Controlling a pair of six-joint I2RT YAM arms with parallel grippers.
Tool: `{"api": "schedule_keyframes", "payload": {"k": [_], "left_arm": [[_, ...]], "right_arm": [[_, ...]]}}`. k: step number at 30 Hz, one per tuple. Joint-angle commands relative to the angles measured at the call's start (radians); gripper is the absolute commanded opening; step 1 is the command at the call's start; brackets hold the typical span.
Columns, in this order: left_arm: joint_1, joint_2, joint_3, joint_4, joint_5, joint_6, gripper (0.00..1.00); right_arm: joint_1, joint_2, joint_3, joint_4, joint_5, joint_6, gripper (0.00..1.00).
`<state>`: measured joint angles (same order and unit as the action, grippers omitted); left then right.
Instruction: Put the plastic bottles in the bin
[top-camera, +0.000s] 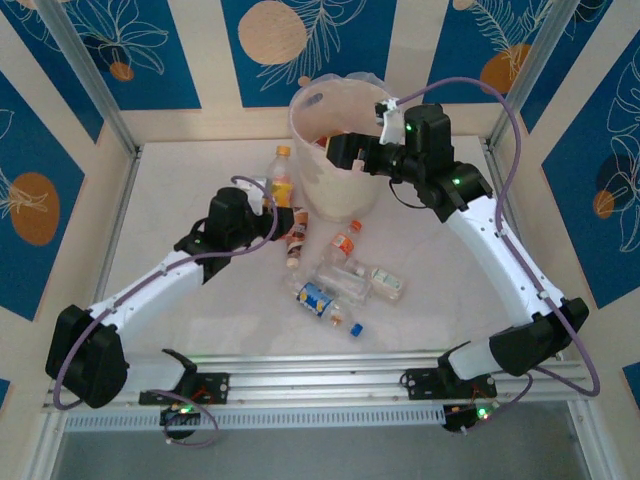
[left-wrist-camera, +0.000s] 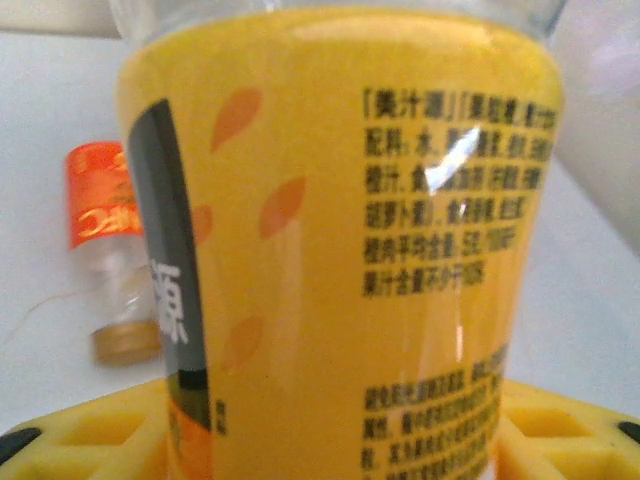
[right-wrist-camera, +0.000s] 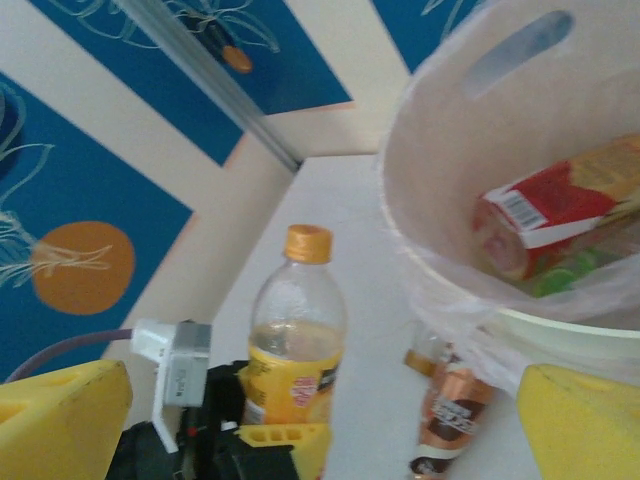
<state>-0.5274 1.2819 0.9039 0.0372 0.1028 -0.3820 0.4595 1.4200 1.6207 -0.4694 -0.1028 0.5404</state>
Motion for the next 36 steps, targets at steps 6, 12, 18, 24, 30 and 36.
{"api": "schedule_keyframes", "payload": {"k": [6,12,18,24,30,36], "left_arm": [[0.007,-0.022,0.021,0.217,0.224,0.004,0.57],[0.006,-0.019,0.036,0.262,0.295,-0.012,0.57],[0.003,-0.024,0.049,0.303,0.358,-0.031,0.58],[-0.002,-0.022,0.064,0.299,0.370,-0.028,0.59],[-0.012,-0.026,0.066,0.310,0.390,-0.027,0.58],[-0.017,-0.028,0.069,0.305,0.374,-0.029,0.60]], "right_arm": [[0.006,0.084,0.013,0.058,-0.210,0.068,0.99],[0.040,0.132,0.041,0.066,-0.241,0.052,0.99],[0.065,0.183,0.068,0.068,-0.262,0.052,0.97],[0.090,0.221,0.097,0.071,-0.269,0.045,0.93],[0.100,0.246,0.107,0.075,-0.268,0.051,0.89],[0.108,0.263,0.111,0.083,-0.281,0.057,0.80]]}}
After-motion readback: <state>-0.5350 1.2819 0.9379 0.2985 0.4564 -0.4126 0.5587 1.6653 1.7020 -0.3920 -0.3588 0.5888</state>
